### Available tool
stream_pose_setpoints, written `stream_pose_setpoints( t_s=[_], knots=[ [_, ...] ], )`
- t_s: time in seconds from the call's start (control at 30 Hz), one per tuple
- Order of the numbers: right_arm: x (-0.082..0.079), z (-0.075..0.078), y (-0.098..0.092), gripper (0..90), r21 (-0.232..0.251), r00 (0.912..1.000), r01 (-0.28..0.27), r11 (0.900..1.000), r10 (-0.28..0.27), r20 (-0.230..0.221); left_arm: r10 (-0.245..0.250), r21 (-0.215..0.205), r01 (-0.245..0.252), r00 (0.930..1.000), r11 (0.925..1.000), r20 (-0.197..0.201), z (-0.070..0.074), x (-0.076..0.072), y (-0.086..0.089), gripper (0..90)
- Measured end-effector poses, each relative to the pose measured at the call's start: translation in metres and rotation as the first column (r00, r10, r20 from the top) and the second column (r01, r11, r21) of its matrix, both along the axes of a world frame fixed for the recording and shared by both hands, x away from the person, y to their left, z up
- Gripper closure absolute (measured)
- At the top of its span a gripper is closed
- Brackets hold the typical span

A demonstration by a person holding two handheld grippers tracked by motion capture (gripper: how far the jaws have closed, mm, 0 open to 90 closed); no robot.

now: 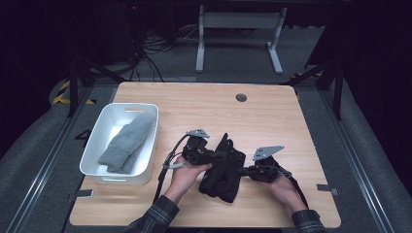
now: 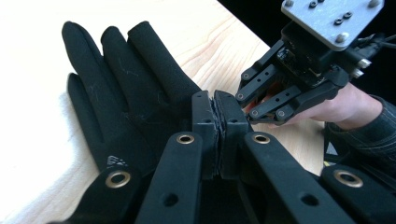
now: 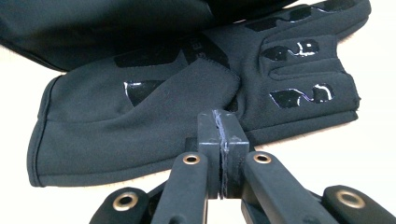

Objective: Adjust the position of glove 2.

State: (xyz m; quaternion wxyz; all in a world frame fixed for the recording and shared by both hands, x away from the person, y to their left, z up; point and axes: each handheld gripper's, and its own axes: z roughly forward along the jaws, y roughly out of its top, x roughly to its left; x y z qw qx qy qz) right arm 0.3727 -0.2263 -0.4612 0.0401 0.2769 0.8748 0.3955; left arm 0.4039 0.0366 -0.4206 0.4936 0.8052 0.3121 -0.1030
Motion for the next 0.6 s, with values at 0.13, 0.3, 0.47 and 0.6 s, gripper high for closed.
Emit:
stream_pose_setpoints(
  t_s=[0.13,0.3,0.47,0.6],
  knots=[
    [0.001,0.000,0.006,90.0,-0.003,1.0000,-0.008,1.000,0.008,0.006,-0.003,0.010,0.003,1.0000,0.9999,-0.009,-0.005,0.000,-0.008,88.3],
    [0.002,-0.001,0.010,90.0,-0.001,0.9999,-0.013,1.000,0.013,0.009,-0.007,0.023,0.007,0.9999,0.9997,-0.013,-0.009,0.001,-0.015,88.3],
    [0.003,-0.002,0.012,90.0,0.005,0.9998,-0.018,1.000,0.018,0.009,-0.004,0.033,0.005,0.9997,0.9995,-0.024,-0.016,0.002,-0.023,88.2],
    [0.002,0.000,0.011,90.0,0.002,0.9997,-0.020,1.000,0.020,0.015,-0.013,0.035,0.014,0.9996,0.9993,-0.027,-0.019,0.002,-0.028,87.2]
  ],
)
